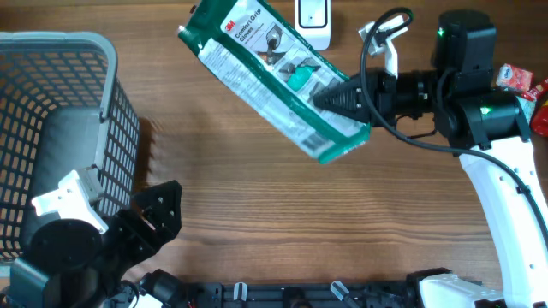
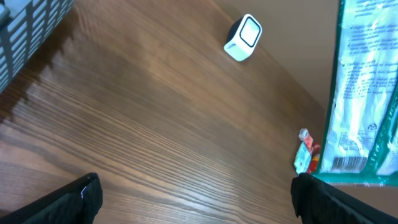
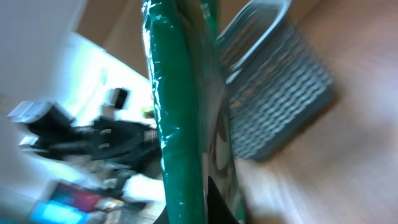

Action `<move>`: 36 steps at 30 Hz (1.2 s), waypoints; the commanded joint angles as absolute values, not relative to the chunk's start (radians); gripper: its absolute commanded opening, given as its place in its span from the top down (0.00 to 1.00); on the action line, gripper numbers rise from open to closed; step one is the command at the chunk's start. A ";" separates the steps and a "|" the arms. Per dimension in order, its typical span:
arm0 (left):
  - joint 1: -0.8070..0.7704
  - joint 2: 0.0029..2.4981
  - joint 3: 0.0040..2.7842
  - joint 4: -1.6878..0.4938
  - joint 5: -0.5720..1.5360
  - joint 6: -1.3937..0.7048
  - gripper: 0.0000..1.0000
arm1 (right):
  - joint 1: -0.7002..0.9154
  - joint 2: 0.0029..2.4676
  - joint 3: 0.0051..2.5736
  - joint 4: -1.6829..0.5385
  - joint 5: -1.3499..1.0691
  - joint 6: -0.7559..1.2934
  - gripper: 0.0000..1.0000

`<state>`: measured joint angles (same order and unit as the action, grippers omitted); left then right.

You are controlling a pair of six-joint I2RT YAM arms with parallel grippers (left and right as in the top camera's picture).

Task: Scan the item barcode
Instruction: 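Hold the glove pack in front of the scanner with the right gripper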

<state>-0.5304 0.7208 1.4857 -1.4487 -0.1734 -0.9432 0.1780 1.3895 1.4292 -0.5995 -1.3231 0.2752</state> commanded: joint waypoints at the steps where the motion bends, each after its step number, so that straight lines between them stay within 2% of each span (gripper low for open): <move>1: -0.537 0.727 1.485 -1.464 -0.196 -0.923 0.00 | 0.189 1.413 1.432 -0.556 -1.036 0.047 0.95; 6: -0.537 0.727 1.485 -1.464 -0.196 -0.923 0.00 | 0.245 1.496 1.432 -0.433 -0.735 -0.162 0.95; 8: -0.537 0.727 1.485 -1.464 -0.196 -0.923 0.00 | 0.255 1.545 1.432 -0.362 -0.648 -0.184 0.95; 23: -0.537 0.727 1.485 -1.464 -0.196 -0.923 0.00 | 0.251 1.996 1.446 0.386 -0.337 -0.302 0.96; 30: -0.537 0.727 1.485 -1.464 -0.196 -0.923 0.00 | 0.252 2.152 1.530 0.468 -0.285 -0.393 0.96; 36: -0.537 0.727 1.485 -1.464 -0.196 -0.923 0.00 | 0.251 2.151 1.534 0.481 -0.277 -0.368 0.96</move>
<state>-0.5304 0.7219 1.4849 -1.4635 -0.1791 -0.9428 0.2520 2.1612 1.4887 0.4591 -0.3046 -0.3691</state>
